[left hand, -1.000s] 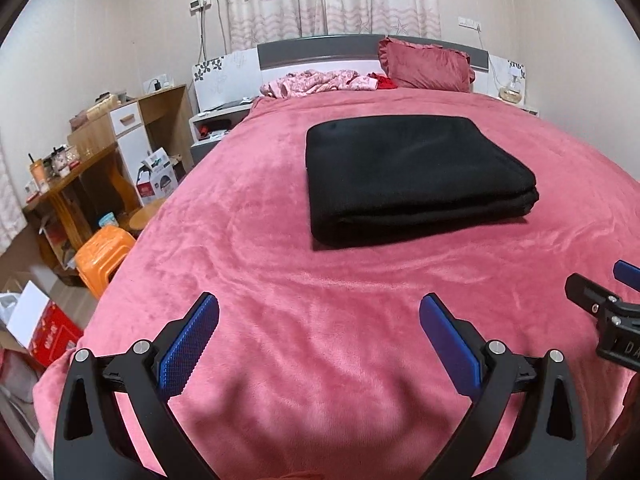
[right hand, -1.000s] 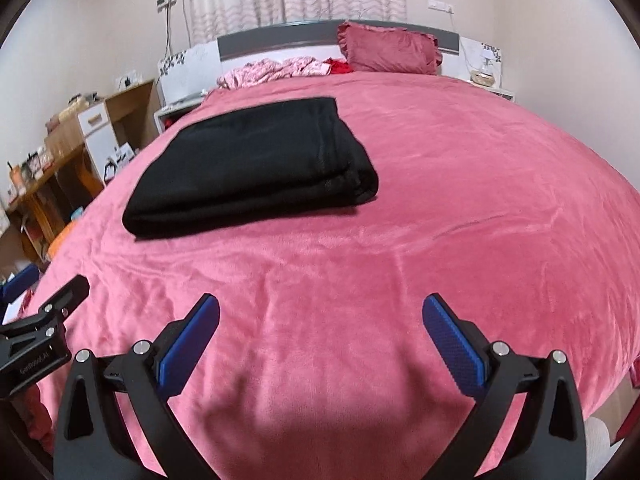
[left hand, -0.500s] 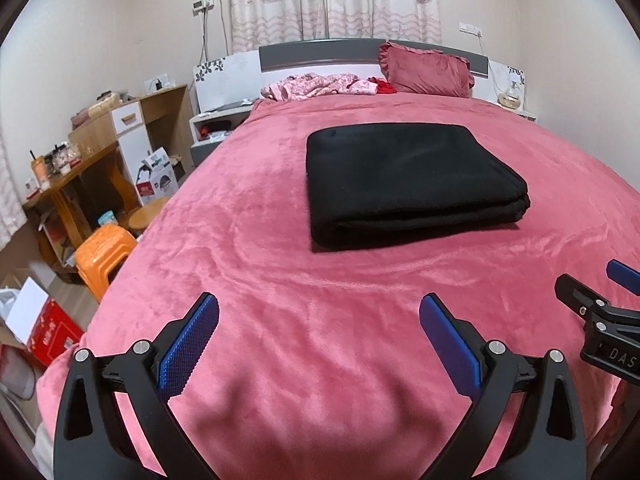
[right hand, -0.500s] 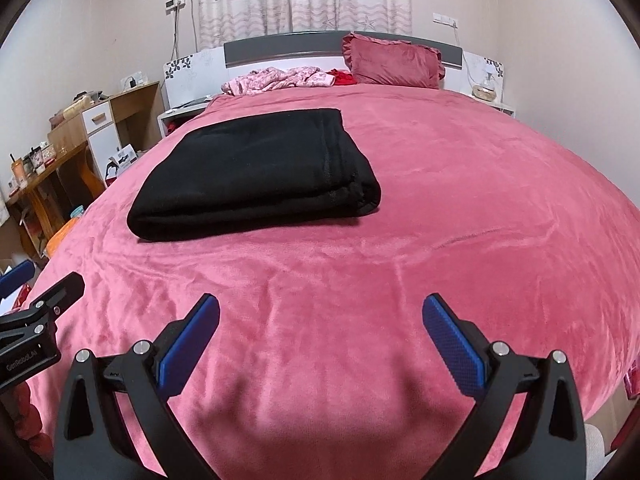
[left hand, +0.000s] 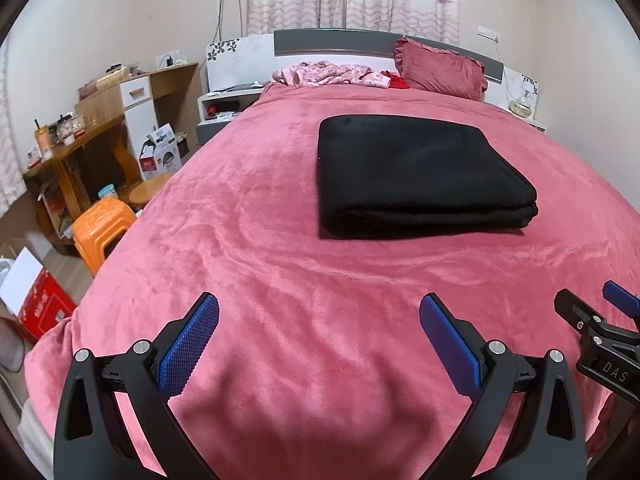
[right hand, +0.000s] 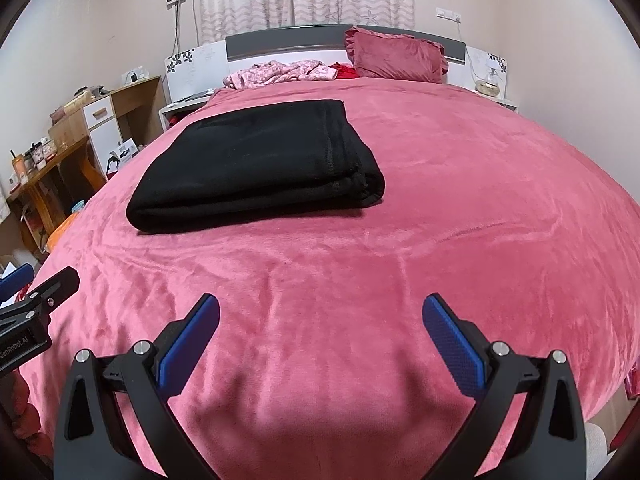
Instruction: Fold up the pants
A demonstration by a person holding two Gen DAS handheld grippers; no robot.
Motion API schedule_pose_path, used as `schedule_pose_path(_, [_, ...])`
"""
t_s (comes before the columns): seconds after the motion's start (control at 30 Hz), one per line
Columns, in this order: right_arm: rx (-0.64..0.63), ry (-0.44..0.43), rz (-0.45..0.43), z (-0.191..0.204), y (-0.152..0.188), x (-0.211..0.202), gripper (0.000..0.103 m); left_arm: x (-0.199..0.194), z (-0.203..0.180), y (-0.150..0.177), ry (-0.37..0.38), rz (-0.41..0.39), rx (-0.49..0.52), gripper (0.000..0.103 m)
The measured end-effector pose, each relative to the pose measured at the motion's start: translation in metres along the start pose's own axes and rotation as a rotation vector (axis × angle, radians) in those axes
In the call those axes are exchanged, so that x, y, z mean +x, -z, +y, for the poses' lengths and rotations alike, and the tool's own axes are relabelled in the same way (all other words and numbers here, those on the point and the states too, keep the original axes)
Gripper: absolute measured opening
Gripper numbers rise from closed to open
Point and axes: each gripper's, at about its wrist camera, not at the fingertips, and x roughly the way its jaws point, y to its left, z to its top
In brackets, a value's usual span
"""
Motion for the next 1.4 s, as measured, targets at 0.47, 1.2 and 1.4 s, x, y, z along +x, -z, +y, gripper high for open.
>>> schedule_pose_path(0.47, [0.017, 0.004, 0.008, -0.001, 0.0009, 0.0022, 0.101, 0.0013, -0.0003, 0.001, 0.001, 0.009, 0.01, 0.099])
schedule_pose_path(1.2, [0.02, 0.003, 0.012, -0.0014, 0.0013, 0.0035, 0.101, 0.0024, 0.0001, 0.002, 0.003, 0.013, 0.012, 0.099])
schedule_pose_path(1.4, [0.021, 0.004, 0.01, -0.001, 0.0014, 0.0032, 0.101, 0.0033, 0.0011, 0.0033, 0.006, 0.022, 0.014, 0.099])
